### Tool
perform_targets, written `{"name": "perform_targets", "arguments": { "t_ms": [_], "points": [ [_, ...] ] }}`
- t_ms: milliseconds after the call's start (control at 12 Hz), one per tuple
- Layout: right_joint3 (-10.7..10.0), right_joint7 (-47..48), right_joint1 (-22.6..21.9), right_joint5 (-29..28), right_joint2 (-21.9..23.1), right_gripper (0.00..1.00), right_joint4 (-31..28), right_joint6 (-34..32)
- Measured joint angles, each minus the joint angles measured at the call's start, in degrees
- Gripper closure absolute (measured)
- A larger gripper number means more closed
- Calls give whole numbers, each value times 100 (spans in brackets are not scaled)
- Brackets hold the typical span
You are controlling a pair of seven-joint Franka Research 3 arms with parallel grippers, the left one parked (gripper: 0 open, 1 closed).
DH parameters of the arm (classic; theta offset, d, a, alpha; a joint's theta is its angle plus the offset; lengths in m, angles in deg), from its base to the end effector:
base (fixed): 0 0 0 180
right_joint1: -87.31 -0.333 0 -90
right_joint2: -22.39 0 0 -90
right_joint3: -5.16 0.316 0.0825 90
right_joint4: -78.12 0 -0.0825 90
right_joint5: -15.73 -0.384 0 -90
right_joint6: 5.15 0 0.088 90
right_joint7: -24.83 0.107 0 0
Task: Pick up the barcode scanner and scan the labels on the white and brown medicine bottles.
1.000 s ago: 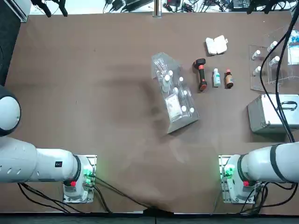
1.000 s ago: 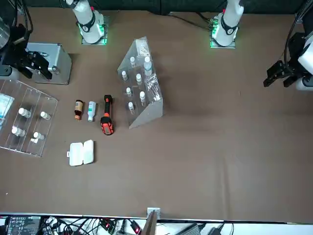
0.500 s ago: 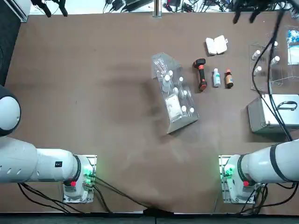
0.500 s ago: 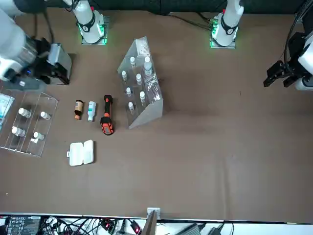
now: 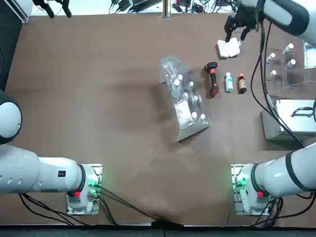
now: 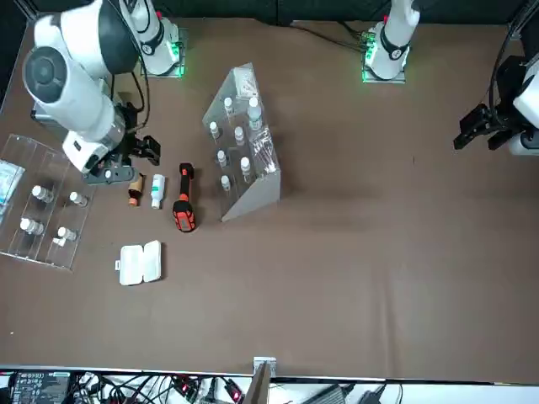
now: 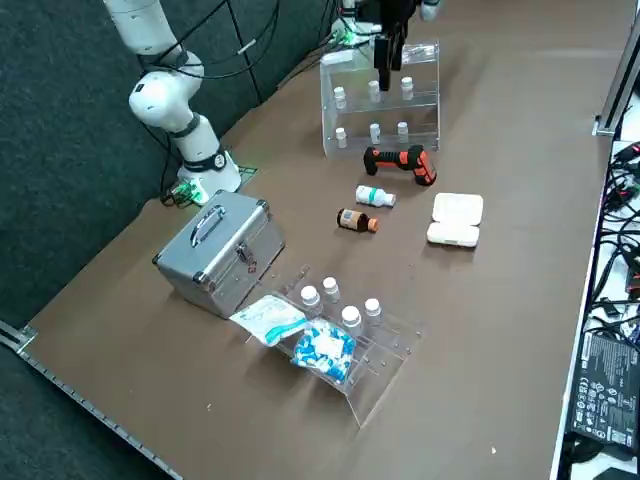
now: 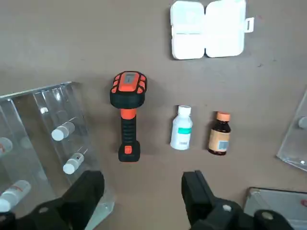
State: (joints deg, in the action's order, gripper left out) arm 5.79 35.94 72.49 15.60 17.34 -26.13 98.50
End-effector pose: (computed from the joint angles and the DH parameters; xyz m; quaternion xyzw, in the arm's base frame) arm 0.5559 0.1537 0.4763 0.9981 0.0375 -0.0483 0.0098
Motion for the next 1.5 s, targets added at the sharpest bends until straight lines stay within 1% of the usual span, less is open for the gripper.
{"name": "perform_targets", "arguments": {
  "t_ms": [333,583,833,1083,1250,1500],
  "points": [
    [0,0,-81,-105,-77,0,-671,721],
    [0,45,-134,-112,-235,0,-1102,1252],
    [0,479,-195,-116,-513,0,-1202,1602],
    [-1,584,-279,-117,-759,0,-1207,1875],
    [0,762,-424,-117,-960,0,-1218,2176],
    [-2,786,-444,-117,-1115,0,-1233,2344]
  ]
}}
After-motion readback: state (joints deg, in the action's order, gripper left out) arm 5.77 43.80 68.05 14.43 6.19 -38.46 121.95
